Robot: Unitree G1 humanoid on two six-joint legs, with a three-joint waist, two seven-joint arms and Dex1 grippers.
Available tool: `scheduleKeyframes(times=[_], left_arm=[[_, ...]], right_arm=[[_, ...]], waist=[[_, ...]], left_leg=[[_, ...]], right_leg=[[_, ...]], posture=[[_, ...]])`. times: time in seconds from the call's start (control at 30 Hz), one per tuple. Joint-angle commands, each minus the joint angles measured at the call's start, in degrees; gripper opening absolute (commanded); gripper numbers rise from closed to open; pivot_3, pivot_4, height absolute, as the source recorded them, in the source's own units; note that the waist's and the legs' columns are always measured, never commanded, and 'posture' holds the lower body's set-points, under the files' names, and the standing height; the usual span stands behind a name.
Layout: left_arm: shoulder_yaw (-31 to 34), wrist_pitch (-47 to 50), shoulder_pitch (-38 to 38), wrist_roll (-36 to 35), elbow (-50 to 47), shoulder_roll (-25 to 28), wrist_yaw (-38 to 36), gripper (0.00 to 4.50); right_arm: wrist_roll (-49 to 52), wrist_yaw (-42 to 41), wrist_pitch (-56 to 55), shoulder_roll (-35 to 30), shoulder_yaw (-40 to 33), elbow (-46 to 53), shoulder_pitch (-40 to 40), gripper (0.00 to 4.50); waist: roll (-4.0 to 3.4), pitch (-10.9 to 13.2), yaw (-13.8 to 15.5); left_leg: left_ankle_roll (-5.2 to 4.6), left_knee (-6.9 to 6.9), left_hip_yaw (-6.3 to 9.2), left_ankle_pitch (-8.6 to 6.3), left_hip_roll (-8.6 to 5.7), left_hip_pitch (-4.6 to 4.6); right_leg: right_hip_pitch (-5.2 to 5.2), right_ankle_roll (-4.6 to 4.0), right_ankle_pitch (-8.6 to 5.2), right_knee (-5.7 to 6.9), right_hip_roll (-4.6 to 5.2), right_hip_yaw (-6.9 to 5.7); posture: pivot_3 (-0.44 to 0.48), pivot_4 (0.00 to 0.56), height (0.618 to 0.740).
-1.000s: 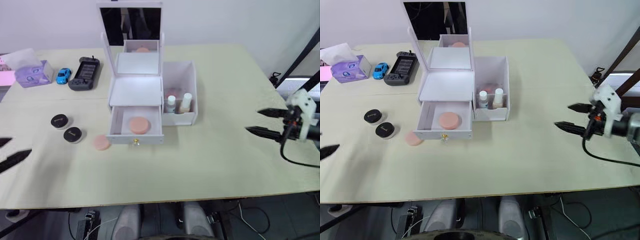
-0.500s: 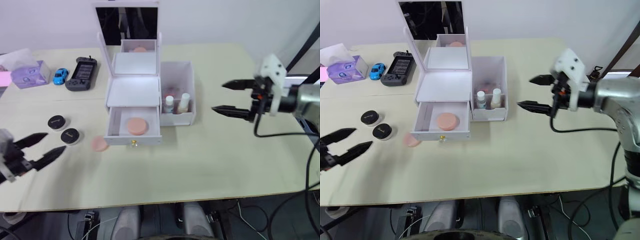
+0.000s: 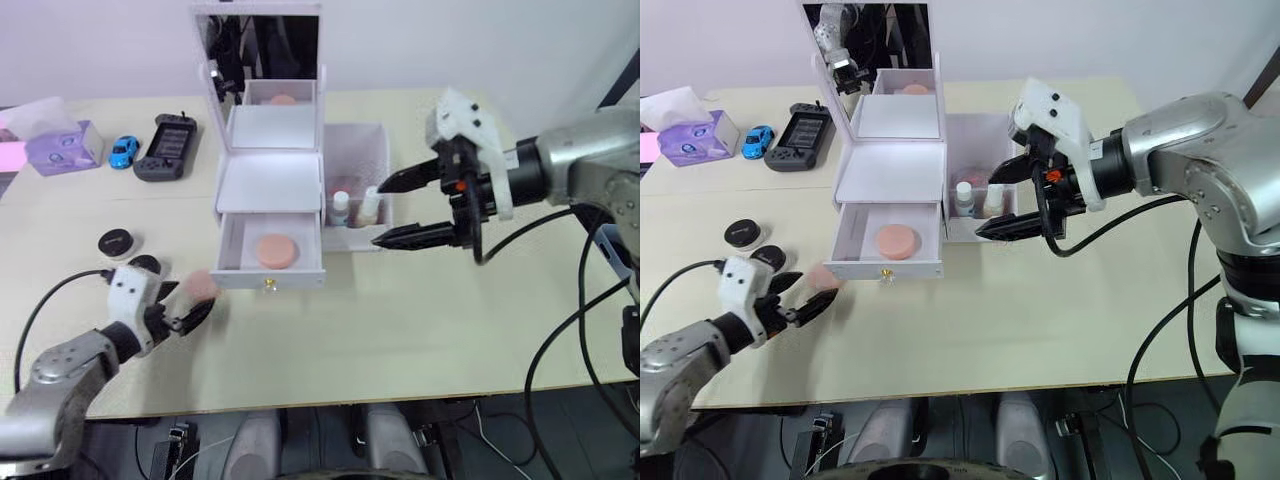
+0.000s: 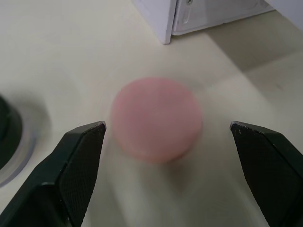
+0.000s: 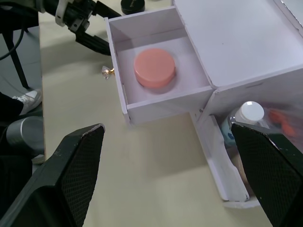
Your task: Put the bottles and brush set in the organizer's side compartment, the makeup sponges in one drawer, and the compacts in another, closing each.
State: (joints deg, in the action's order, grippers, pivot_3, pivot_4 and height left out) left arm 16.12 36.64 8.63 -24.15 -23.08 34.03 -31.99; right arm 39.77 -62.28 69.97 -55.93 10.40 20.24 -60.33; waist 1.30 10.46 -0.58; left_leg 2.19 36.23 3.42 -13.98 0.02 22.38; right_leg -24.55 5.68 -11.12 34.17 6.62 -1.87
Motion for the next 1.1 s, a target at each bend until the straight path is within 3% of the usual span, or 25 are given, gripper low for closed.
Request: scheduleKeyframes(times=[0.03,0.23,0.33,0.4,0.53,0.63,0.77,0.93,1.1], left_arm=[[-2.5,0.9,-2.6,2.7,0.6,-0.5,3.4,4.43],[-5.2,2.1,-7.0,4.9,3.8,-1.0,6.1,4.43],[-5.1,3.3,-7.3,4.3,4.2,-0.7,5.5,3.59],[-4.4,3.3,-7.0,3.8,4.3,-0.2,4.7,2.70],[0.5,3.2,-6.0,1.1,2.7,1.5,2.4,2.69],[6.6,4.1,-8.2,-3.4,1.1,2.5,1.7,2.69],[10.1,6.1,-11.4,-7.0,-0.6,6.1,-0.2,2.69],[10.6,8.1,-18.1,-11.5,-1.8,11.6,-3.8,2.69],[6.8,11.1,-26.0,-16.5,-1.4,17.3,-10.0,2.69]], right_arm=[[0.5,0.2,0.8,-1.6,-1.8,2.1,-2.0,4.50],[0.7,1.4,2.3,-2.2,-2.6,3.1,-2.1,4.50],[0.7,1.9,2.9,-2.6,-2.7,3.6,-2.0,4.50],[0.7,2.1,3.0,-3.0,-2.7,3.8,-1.8,4.50],[0.8,2.0,2.7,-3.0,-2.7,3.6,-1.6,4.50],[0.6,1.4,1.8,-2.9,-2.2,3.1,-1.8,4.50],[0.1,0.7,0.4,-2.5,-1.6,2.1,-2.1,4.50],[-0.3,0.3,-1.3,-2.2,-1.3,1.7,-1.6,4.50],[1.1,0.7,0.1,-2.1,-2.7,2.8,-1.0,4.50]], waist=[[0.00,0.0,0.0],[0.00,0.0,0.0],[0.00,0.0,-0.1],[-0.01,0.0,-0.1],[-0.01,0.0,-0.2],[0.02,0.0,-0.1],[0.03,0.0,0.1],[0.07,0.0,-0.1],[0.06,0.0,-0.1]], left_leg=[[0.00,-0.01,0.01,0.00,0.00,0.00],[0.00,-0.03,0.03,0.00,0.00,0.00],[0.00,0.00,0.02,0.00,0.00,-0.01],[0.00,-0.01,0.03,0.00,0.00,-0.01],[0.00,-0.04,0.02,0.00,0.01,-0.02],[0.00,-0.06,0.05,0.00,0.01,0.01],[0.00,-0.01,0.05,0.00,0.01,0.02],[0.01,0.00,0.04,0.00,0.00,0.04],[0.00,-0.08,0.05,0.00,0.00,0.02]], right_leg=[[0.00,0.00,0.00,-0.01,-0.01,0.00],[-0.01,0.00,0.00,0.00,-0.04,-0.01],[0.00,0.00,0.00,0.01,-0.03,-0.01],[0.00,0.01,0.00,0.01,-0.03,-0.01],[-0.02,0.00,0.00,0.00,-0.04,-0.01],[-0.04,0.00,-0.01,-0.01,-0.04,-0.03],[-0.02,0.00,-0.01,-0.02,-0.03,-0.03],[0.00,0.01,-0.01,-0.06,-0.03,-0.02],[-0.02,0.01,-0.01,-0.05,-0.05,-0.03]], posture=[[0.000,0.150,0.740],[0.000,0.150,0.740],[0.000,0.150,0.740],[0.000,0.150,0.740],[0.000,0.150,0.740],[0.000,0.150,0.740],[0.000,0.150,0.740],[0.000,0.150,0.740],[0.000,0.150,0.740]])
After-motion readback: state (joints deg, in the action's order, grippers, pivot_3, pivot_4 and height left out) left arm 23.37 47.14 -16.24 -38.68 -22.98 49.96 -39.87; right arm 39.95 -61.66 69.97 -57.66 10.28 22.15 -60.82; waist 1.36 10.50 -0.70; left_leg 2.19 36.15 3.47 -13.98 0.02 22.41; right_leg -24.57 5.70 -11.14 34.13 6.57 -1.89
